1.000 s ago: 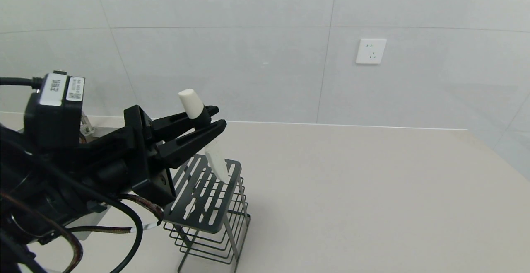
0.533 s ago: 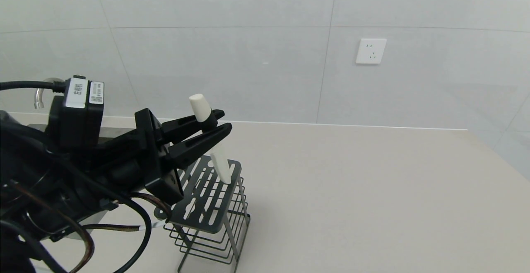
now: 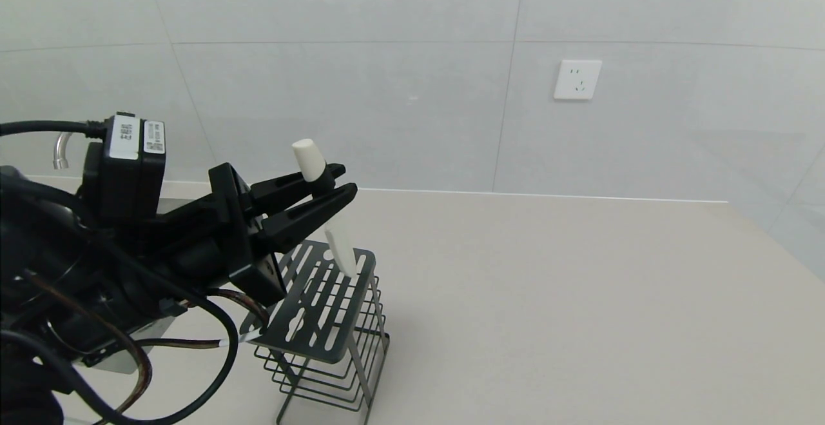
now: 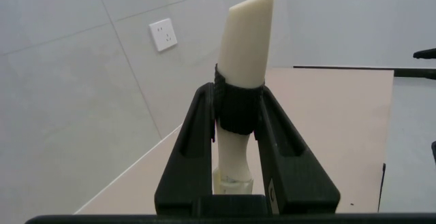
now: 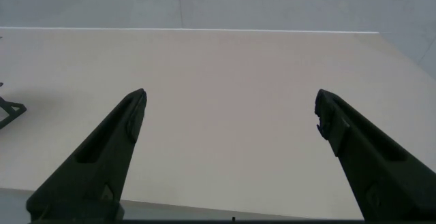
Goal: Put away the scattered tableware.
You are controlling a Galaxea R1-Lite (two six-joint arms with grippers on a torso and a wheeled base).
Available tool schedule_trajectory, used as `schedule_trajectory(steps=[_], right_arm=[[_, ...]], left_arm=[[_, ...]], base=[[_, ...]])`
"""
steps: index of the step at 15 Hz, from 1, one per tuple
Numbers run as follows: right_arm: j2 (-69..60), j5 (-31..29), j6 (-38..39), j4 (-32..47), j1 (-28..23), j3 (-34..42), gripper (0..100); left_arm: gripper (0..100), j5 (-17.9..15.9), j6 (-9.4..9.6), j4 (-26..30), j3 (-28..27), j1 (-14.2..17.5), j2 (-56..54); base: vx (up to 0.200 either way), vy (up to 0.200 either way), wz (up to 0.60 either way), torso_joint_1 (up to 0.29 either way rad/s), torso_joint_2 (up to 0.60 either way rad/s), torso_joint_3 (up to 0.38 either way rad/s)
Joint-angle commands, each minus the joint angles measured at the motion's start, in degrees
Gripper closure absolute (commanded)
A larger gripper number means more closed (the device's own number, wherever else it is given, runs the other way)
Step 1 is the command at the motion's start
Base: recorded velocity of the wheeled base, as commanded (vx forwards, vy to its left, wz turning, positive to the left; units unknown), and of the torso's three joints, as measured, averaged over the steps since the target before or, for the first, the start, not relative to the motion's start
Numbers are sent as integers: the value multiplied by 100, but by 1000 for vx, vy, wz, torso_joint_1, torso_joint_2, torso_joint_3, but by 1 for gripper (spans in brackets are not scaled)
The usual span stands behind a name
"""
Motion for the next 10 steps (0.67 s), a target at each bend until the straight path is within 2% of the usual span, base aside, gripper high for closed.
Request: schedule_trajectory(steps=[1, 10], right_arm=[[18, 2, 0, 4, -4, 0, 0], [9, 2, 0, 4, -4, 0, 0]], left_arm=[[100, -9, 3, -9, 45, -4, 23], [100, 0, 30, 9, 203, -13, 32]], base=[[0, 0, 0, 0, 0, 0], [0, 0, 0, 0, 0, 0]])
